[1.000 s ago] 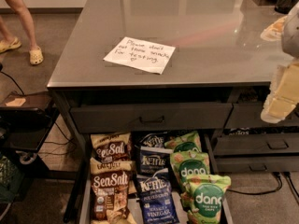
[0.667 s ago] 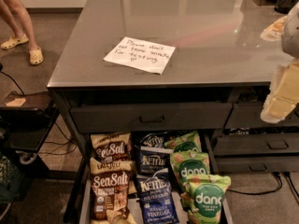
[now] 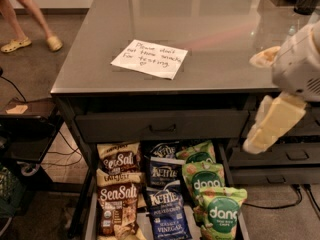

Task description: Pick brown chip bag from middle drawer and place on counter

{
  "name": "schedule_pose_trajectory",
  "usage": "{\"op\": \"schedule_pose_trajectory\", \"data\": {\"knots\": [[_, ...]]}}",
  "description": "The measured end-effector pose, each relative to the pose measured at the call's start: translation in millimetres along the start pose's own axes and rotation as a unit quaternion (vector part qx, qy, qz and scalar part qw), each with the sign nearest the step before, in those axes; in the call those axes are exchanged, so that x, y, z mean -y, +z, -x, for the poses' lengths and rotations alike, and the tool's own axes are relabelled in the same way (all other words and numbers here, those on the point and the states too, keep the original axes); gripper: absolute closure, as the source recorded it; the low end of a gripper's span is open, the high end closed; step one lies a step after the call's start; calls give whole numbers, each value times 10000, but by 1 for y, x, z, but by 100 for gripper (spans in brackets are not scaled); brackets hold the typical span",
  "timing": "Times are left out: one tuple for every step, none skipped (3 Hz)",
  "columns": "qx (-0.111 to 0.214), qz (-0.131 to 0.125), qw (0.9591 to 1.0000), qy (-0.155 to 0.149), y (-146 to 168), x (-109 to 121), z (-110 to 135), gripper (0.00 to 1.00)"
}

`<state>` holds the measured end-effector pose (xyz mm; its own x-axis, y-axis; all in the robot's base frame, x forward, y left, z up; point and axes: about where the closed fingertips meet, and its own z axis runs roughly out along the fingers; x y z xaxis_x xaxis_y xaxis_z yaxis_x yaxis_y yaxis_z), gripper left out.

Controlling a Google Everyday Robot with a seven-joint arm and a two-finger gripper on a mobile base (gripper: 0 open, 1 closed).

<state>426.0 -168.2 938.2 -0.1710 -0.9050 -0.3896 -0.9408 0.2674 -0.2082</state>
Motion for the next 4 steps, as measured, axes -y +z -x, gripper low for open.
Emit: {"op": "schedule_pose_trajectory", "data": {"knots": [[610, 85, 9981, 1, 37, -16, 27, 0], [1027, 142, 9946, -38, 75, -25, 53, 0], [1282, 230, 9915, -43, 112, -32, 73, 0], [1278, 244, 9915, -91, 121, -35, 75, 0]]}}
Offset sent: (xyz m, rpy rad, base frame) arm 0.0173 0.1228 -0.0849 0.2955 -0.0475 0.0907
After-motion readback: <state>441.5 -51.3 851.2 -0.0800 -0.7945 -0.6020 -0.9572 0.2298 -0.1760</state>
